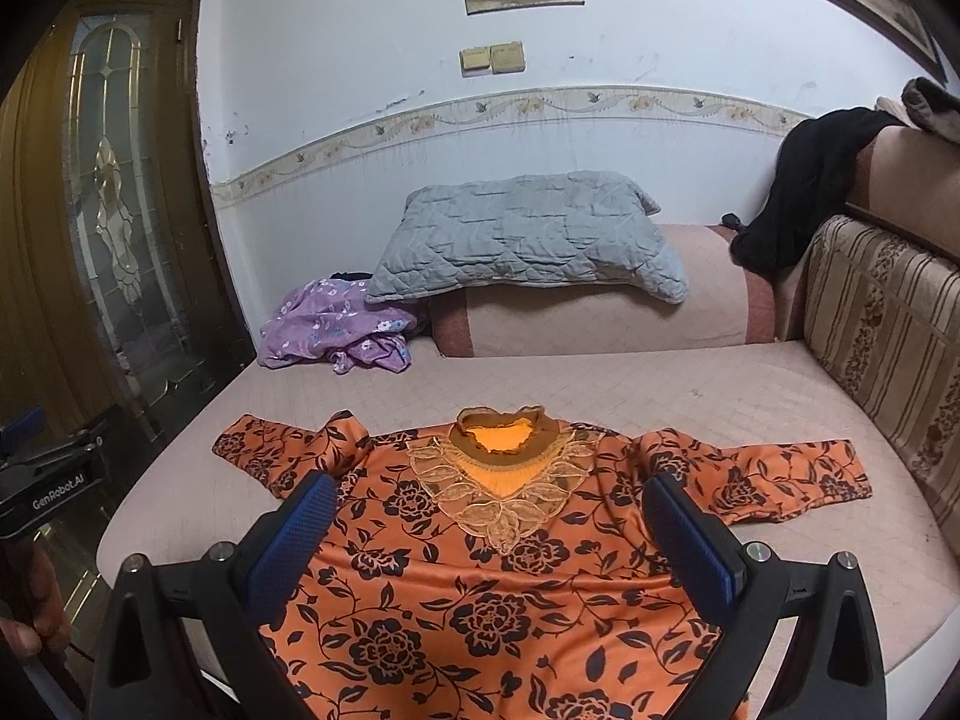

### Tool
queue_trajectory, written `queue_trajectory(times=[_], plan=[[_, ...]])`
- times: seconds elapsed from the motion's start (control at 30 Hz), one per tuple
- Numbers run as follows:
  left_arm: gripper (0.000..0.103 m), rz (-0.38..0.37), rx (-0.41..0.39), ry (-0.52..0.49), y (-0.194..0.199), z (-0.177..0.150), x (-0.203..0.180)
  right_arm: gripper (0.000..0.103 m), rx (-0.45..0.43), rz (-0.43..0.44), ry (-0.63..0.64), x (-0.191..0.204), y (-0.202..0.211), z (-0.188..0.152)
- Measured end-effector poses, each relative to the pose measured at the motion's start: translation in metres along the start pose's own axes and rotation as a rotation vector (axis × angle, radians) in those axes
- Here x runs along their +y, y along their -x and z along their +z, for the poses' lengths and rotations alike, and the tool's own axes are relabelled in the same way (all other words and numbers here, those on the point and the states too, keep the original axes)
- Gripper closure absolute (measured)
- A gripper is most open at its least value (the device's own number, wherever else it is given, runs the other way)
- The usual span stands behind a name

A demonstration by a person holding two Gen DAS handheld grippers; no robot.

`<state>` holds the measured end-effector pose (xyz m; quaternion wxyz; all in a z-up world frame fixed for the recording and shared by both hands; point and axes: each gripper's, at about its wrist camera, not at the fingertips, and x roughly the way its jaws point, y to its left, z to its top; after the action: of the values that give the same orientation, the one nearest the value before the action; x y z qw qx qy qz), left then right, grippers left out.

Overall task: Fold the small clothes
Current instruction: 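Move both grippers toward the orange blouse lying flat on the bed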

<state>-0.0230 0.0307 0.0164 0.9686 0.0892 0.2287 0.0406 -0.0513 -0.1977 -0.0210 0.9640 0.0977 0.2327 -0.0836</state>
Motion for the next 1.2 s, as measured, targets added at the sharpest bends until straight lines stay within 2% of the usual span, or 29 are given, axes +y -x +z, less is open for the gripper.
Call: queue_trajectory(times=[0.37, 0.57, 0.73, 0.9, 1.03, 1.2], plan=[[0.000, 0.041, 0.018, -0.037, -0.009, 0.003, -0.014, 0.000, 0.014, 0.023, 0.009, -0.006, -0.030, 0.001], [0.000, 0.074, 0.016, -0.085, -0.011, 0.005, -0.035, 0.000, -0.001, -0.009, 0.034, -0.027, -0.053, -0.004], [0.000, 0.058, 0.024, -0.111, -0.015, 0.006, -0.061, 0.000, 0.036, -0.070, 0.002, -0.064, -0.069, -0.006], [0.000, 0.021, 0.027, -0.131, -0.015, 0.007, -0.084, 0.000, 0.047, -0.093, -0.051, -0.092, -0.076, -0.006], [0.000, -0.001, 0.020, -0.143, -0.013, 0.007, -0.096, 0.000, 0.071, -0.112, -0.045, -0.097, -0.082, -0.012], [0.000, -0.021, 0.020, -0.142, -0.012, 0.007, -0.101, 0.000, 0.060, -0.137, -0.021, -0.093, -0.084, -0.016]])
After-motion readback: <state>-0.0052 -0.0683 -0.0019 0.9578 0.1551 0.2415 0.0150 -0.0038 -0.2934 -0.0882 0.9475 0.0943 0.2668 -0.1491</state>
